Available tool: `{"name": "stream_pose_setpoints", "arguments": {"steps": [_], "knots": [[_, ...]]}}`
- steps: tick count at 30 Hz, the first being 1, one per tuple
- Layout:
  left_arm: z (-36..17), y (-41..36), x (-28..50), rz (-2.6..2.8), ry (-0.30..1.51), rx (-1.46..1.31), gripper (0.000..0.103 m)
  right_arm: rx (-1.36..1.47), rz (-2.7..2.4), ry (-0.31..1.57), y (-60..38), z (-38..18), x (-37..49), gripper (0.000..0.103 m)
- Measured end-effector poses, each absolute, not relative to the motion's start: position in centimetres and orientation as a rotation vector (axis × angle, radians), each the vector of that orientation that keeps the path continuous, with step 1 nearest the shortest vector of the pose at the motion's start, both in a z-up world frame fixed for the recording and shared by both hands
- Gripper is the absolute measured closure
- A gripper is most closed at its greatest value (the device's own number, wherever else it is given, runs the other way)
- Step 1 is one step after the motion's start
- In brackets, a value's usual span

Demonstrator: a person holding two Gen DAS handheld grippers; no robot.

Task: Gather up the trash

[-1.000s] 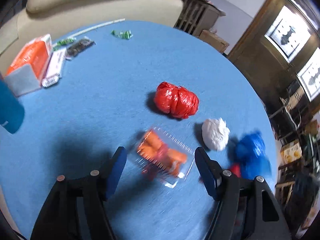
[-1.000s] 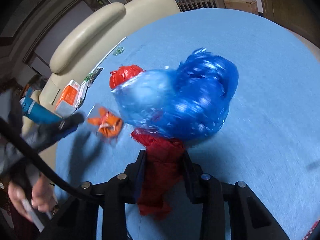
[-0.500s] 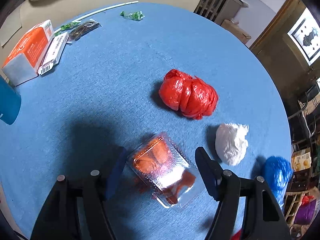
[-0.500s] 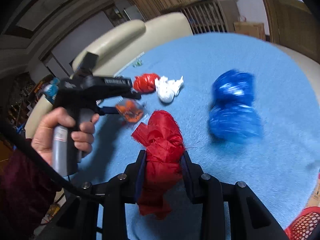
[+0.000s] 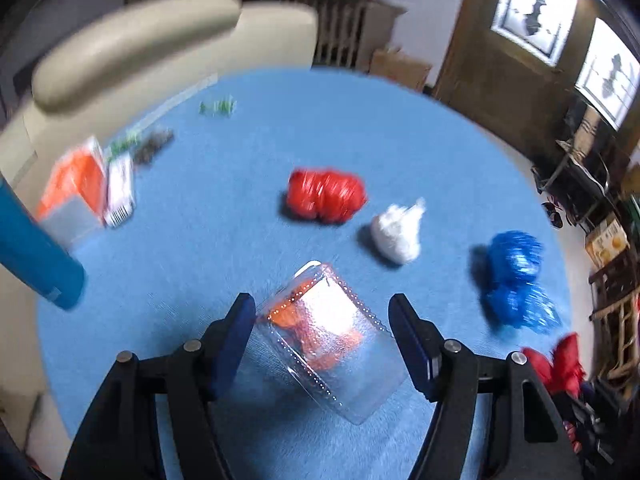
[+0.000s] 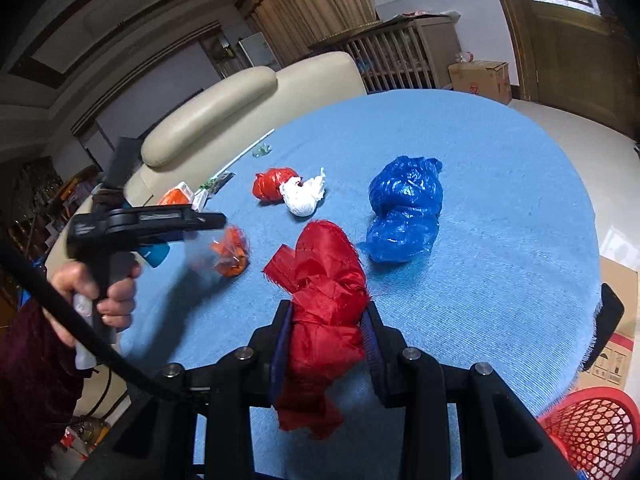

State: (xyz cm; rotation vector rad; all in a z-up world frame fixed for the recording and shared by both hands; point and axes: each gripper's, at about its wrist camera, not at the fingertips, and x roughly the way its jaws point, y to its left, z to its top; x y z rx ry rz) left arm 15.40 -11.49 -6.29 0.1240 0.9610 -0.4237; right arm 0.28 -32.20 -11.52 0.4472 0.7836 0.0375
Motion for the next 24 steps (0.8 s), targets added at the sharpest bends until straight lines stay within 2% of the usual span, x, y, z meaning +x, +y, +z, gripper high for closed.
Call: {"name": "stream_pose_setpoints", "arguments": {"steps": [7, 24], "knots": [[-2.4, -12.0, 10.0, -0.487, 0.855, 0.160, 0.033, 0.436, 0.028, 0.744, -32.3, -9.8, -2.0, 0.067], [-1.3, -18.0, -2.1, -0.542, 0.710, 0.376, 0.032, 0.414, -0.085, 0.708, -35.0, -6.9, -11.5, 0.067]]}}
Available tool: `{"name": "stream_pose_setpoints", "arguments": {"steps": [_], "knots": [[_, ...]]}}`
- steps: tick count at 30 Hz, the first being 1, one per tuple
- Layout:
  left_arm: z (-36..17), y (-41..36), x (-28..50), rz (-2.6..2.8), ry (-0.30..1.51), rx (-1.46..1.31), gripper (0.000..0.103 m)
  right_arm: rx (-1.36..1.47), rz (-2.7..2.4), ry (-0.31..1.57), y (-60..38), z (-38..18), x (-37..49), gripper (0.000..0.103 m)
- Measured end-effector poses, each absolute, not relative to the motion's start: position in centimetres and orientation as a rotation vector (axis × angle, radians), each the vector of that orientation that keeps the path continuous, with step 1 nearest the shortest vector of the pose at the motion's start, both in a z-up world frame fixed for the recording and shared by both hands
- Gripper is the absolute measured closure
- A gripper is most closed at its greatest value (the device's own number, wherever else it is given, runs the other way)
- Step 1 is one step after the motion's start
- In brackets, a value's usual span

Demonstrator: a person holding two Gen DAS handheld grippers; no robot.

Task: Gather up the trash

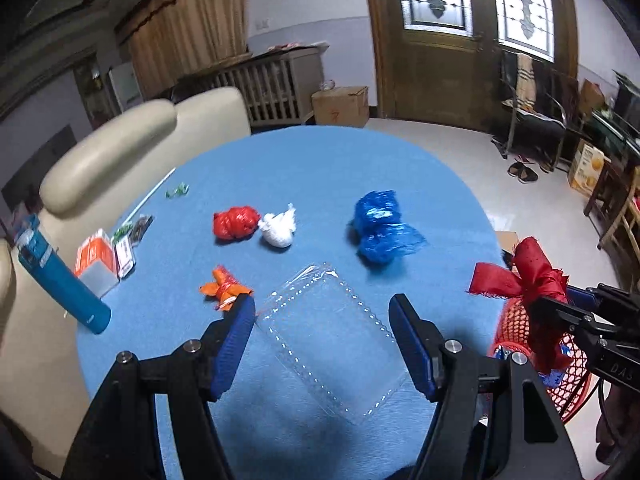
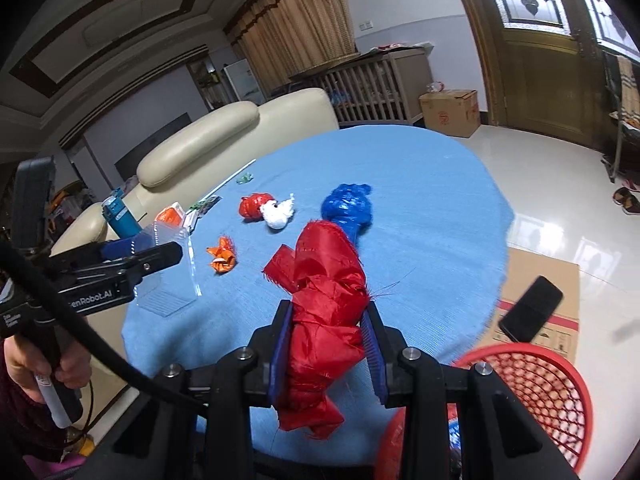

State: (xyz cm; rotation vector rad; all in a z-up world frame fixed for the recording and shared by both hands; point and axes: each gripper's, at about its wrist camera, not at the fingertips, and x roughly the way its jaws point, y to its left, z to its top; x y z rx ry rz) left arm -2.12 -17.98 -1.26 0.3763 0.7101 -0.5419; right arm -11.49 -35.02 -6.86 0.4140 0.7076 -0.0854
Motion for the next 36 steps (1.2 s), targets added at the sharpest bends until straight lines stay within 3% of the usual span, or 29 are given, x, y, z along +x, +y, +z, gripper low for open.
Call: {"name": "stream_pose_setpoints", "arguments": {"steps": [15, 36], "knots": [[-1.2, -22.7, -6.8, -0.606, 0.624, 0.524, 0.032, 0.426, -0.173, 0.750, -38.5, -7.4, -17.7, 0.067], [-3.3, -28.2, -9.2, -0.689, 0.647, 0.651, 0.032, 0.548, -0.219, 0.771, -42.4, -9.8, -19.1, 0.067]]}}
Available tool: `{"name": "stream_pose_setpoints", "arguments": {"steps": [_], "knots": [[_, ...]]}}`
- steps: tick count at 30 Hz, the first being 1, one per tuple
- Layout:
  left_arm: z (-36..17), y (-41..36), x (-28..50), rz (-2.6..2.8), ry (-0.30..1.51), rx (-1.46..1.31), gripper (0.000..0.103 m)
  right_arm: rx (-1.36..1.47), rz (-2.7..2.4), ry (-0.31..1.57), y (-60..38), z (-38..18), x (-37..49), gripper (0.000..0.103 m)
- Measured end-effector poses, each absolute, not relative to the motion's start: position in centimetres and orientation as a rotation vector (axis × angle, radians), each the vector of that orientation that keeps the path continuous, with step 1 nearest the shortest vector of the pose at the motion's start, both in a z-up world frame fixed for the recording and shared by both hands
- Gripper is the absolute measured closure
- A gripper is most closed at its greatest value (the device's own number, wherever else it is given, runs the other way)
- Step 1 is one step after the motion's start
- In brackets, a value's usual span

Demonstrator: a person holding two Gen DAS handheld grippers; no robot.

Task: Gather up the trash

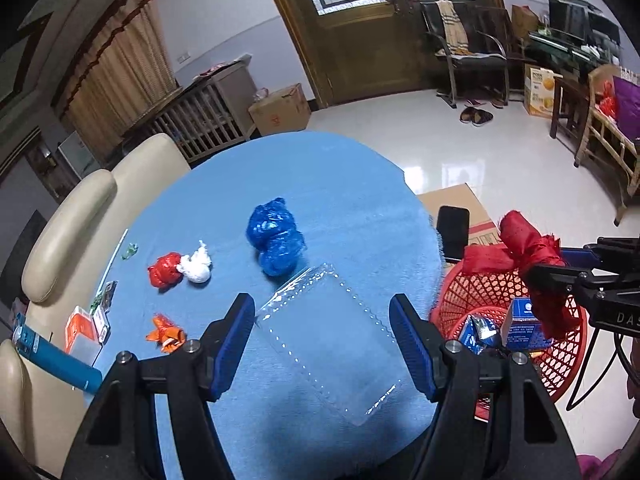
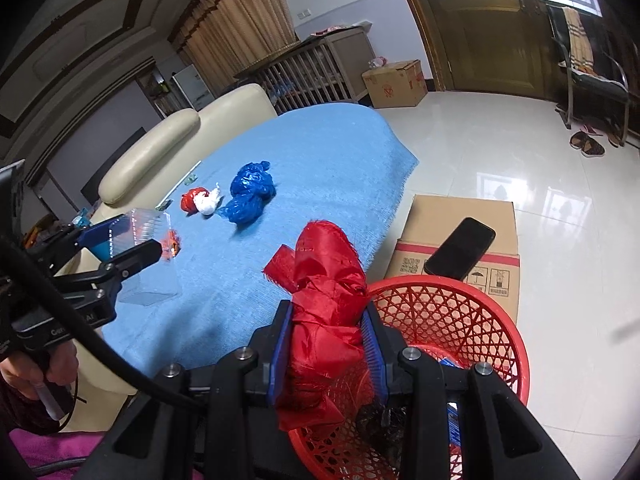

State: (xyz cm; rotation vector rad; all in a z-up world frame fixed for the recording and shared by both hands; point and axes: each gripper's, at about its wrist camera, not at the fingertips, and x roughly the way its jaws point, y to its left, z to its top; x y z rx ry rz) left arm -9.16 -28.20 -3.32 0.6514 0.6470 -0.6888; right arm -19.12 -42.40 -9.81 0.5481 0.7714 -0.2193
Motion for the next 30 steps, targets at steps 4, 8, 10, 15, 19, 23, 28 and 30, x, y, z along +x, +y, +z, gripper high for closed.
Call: {"name": "stream_pose_setpoints", "arguments": {"steps": [4, 8, 10, 15, 19, 23, 28, 30], "knots": [[-4.0, -29.1, -9.5, -0.706, 0.660, 0.668, 0.032, 0.569, -0.227, 0.776, -43.0, -10.3, -19.5, 0.066], [-4.5, -29.8, -9.9, -0.722, 0.669, 0.688, 0.032, 0.579, -0.229, 0.792, -43.2, -10.9, -19.7, 0.066], [-4.7, -30.1, -10.1, -0.729, 0.675, 0.697, 0.032, 0.588, -0.231, 0.800, -43.3, -11.3, -19.7, 0.066], [-5.4, -30.8, -10.7, -0.746, 0.686, 0.724, 0.032, 0.607, -0.231, 0.820, -43.5, -12.0, -19.8, 0.066], [-5.9, -31.3, -11.1, -0.763, 0.694, 0.739, 0.032, 0.618, -0.232, 0.827, -43.6, -12.5, -19.9, 0.066], [-6.3, -31.7, -11.6, -0.780, 0.696, 0.755, 0.032, 0.627, -0.235, 0.832, -43.8, -12.7, -20.0, 0.065], [-6.7, -32.2, -12.1, -0.804, 0.701, 0.774, 0.032, 0.653, -0.243, 0.847, -44.4, -13.1, -20.1, 0.065], [-6.9, -32.4, -12.2, -0.815, 0.707, 0.778, 0.032, 0.664, -0.243, 0.854, -44.5, -13.3, -20.1, 0.065]]}}
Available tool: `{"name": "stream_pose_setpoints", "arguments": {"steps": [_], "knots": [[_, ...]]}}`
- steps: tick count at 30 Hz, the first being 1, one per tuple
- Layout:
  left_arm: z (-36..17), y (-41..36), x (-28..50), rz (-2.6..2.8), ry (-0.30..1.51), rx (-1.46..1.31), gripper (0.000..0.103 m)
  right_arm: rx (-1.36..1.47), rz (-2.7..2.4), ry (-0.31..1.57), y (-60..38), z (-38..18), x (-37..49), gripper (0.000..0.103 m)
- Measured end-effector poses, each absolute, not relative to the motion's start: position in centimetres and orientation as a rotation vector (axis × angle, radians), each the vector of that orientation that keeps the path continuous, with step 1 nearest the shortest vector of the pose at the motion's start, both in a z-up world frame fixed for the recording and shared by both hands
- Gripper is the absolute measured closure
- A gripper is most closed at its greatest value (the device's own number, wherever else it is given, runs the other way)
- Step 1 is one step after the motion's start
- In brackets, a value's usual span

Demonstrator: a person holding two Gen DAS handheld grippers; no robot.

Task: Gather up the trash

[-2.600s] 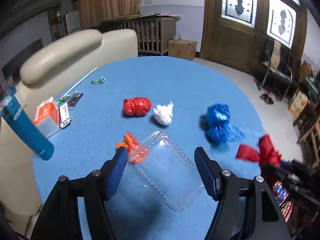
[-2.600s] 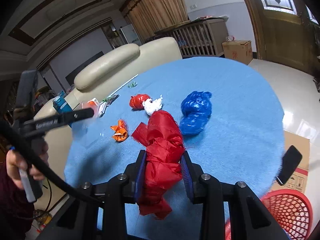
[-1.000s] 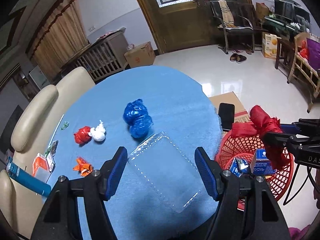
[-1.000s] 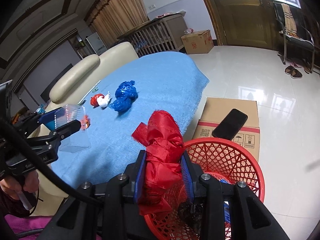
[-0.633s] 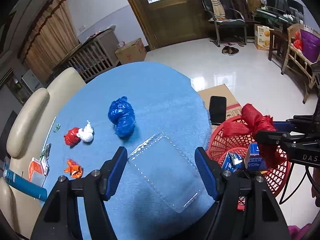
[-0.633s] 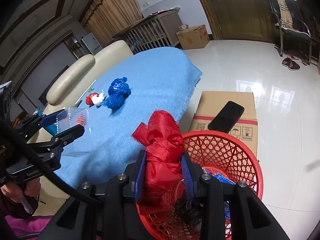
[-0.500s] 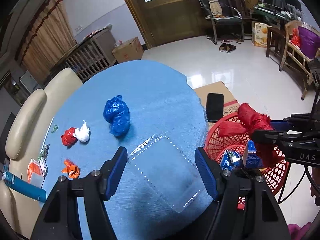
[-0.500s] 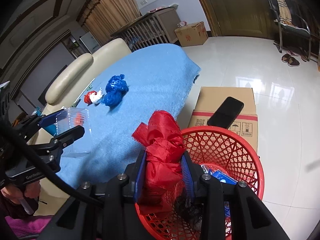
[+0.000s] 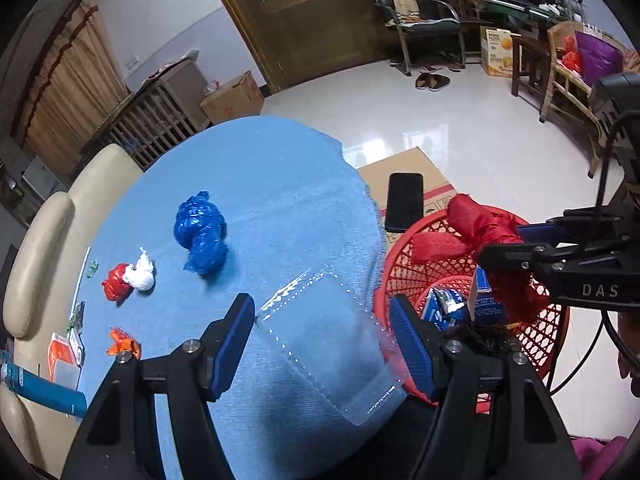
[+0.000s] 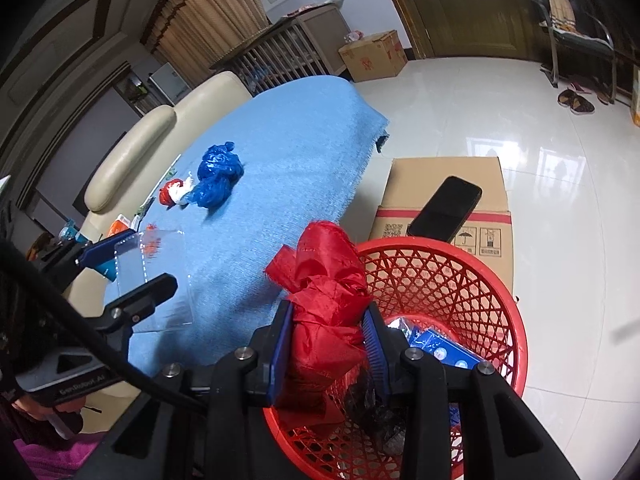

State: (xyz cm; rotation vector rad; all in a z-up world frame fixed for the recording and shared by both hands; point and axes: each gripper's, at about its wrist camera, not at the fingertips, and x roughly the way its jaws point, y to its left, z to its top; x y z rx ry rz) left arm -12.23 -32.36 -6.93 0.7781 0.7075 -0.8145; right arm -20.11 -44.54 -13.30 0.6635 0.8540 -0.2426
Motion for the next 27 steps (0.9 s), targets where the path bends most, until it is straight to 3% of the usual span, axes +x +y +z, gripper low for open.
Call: {"name": "stream_pose_setpoints", "arguments": {"steps": [15, 18, 27], "knots": [[-8.7, -33.3, -13.1, -0.930, 0.809, 0.782, 0.031, 0.771, -0.234, 0.989, -45.7, -15.9, -19.9, 0.064], [-9.3, -33.5, -13.2, -0.969, 0.853, 0.769, 0.031, 0.823, -0.223, 0.979, -46.2, -16.1, -20.3, 0.043], [-9.5, -32.9, -12.3, -1.005, 0.927, 0.689, 0.031, 0.839, -0.274, 0.908, -47.8, -14.7, -21.2, 0.043]]}}
